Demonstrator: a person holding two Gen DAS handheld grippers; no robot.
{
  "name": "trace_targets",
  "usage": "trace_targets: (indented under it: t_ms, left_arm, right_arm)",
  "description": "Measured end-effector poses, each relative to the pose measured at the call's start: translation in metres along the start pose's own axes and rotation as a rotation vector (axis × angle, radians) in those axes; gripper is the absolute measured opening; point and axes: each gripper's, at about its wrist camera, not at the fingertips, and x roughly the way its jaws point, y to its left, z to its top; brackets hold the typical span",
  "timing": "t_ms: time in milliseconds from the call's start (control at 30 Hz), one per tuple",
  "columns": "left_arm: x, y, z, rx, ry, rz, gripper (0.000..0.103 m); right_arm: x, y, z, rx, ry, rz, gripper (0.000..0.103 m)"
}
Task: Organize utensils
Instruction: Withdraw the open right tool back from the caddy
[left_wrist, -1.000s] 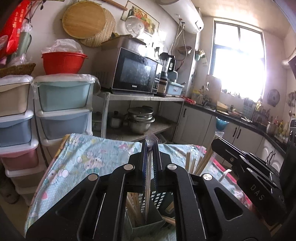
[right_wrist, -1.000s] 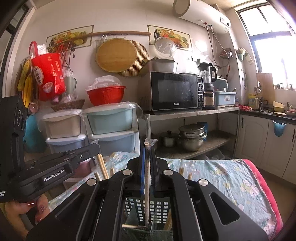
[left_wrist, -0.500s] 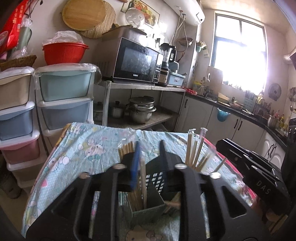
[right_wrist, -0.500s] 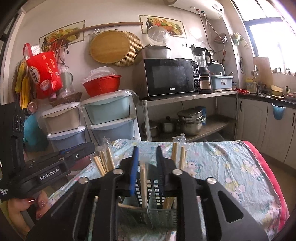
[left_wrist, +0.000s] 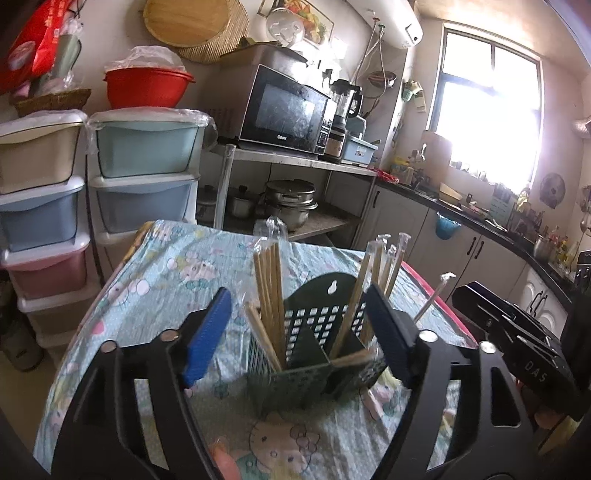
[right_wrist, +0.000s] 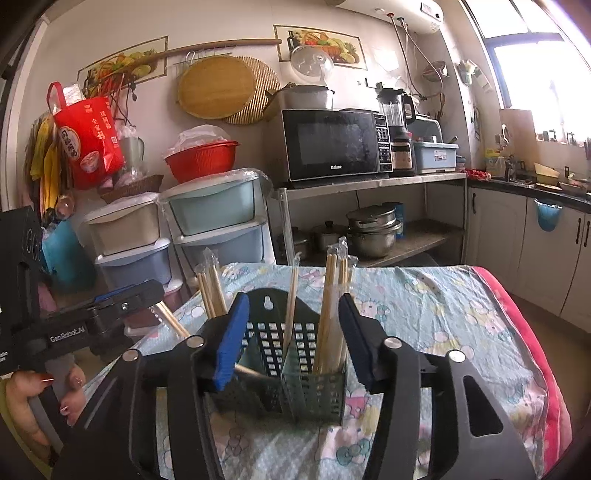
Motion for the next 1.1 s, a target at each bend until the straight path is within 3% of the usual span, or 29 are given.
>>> trace_targets:
  t_ms: [233, 600, 1100]
  left_arm:
    - [-0.015, -0.001, -0.016, 0.009, 0.007, 0.022, 0.092]
    - [-0.025, -0.006, -0.047, 0.017, 0.058, 0.028, 0.092]
    - [-0.024, -0.022, -0.099, 0.034, 0.092, 0.006, 0.092]
  right_arm:
    - [-0.016, -0.002, -0.013, 0.002, 0.026, 0.006, 0.065]
    - [-0.037, 0.000, -0.038, 0.001, 0.077, -0.005, 0.084]
    - [-0.049, -0.006, -0.093, 0.026, 0.141, -0.053, 0.086]
